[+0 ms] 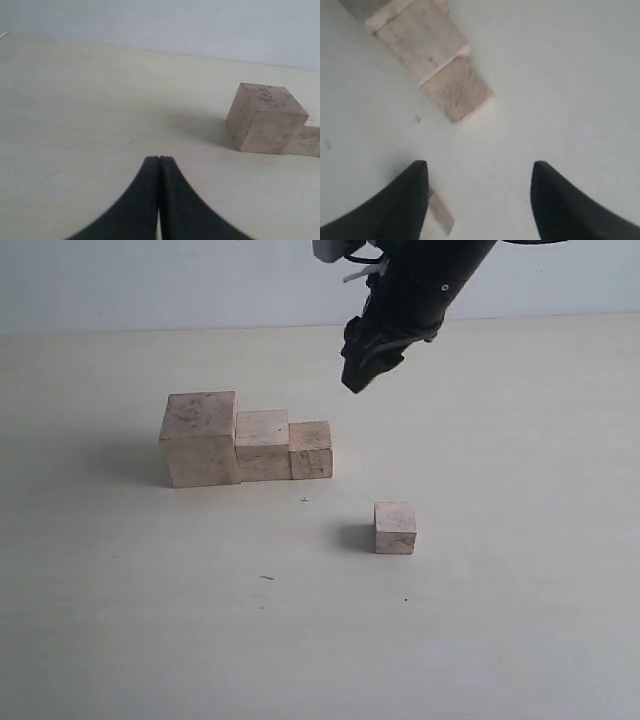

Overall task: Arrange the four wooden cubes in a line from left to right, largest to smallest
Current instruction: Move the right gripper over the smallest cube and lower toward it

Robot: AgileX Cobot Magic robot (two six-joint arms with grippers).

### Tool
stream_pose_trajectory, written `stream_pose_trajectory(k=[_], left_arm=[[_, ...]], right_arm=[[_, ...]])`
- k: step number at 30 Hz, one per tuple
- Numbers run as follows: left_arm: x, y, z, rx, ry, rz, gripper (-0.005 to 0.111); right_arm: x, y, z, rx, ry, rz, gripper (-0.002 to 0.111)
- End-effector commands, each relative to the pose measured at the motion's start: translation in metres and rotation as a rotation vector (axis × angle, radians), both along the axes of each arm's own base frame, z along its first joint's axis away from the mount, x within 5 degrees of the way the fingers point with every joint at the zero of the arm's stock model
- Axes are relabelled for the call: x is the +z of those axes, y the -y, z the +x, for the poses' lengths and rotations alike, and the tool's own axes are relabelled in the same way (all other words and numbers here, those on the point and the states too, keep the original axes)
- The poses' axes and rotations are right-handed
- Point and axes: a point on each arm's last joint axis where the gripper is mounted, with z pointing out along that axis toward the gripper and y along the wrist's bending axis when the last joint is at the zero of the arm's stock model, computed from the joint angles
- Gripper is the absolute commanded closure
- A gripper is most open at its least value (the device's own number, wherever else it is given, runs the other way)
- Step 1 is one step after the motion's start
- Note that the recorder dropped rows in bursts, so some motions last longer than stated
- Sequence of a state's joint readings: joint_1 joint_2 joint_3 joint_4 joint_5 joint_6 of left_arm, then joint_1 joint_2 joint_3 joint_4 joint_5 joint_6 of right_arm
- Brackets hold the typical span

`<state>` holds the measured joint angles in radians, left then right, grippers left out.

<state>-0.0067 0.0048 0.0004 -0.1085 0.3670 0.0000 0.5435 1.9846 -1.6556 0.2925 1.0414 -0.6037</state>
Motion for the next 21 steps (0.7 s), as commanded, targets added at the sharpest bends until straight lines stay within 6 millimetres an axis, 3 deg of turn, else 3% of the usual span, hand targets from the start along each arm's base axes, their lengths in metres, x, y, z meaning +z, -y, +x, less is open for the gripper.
stream_pose_trajectory(k=[1,5,12,21], left_arm=[[0.001,0.000,0.000,-0.004,0.011,-0.001,0.107],[0.001,0.000,0.000,-0.004,0.011,-0.001,0.107],[0.001,0.000,0.000,-0.004,0.011,-0.001,0.107],[0.001,0.000,0.000,-0.004,0.011,-0.001,0.107]], right_arm=[[-0.002,0.017,-0.015,0.010,-0.137,-0.136,0.060],[-0.011,0.027,-0.026,0.030,-0.182,-0.147,0.062],[-0.023,0.040,-0.054,0.305,-0.184,-0.159,0.062],[-0.049,0.043,-0.064,0.387,0.002,-0.069,0.062]])
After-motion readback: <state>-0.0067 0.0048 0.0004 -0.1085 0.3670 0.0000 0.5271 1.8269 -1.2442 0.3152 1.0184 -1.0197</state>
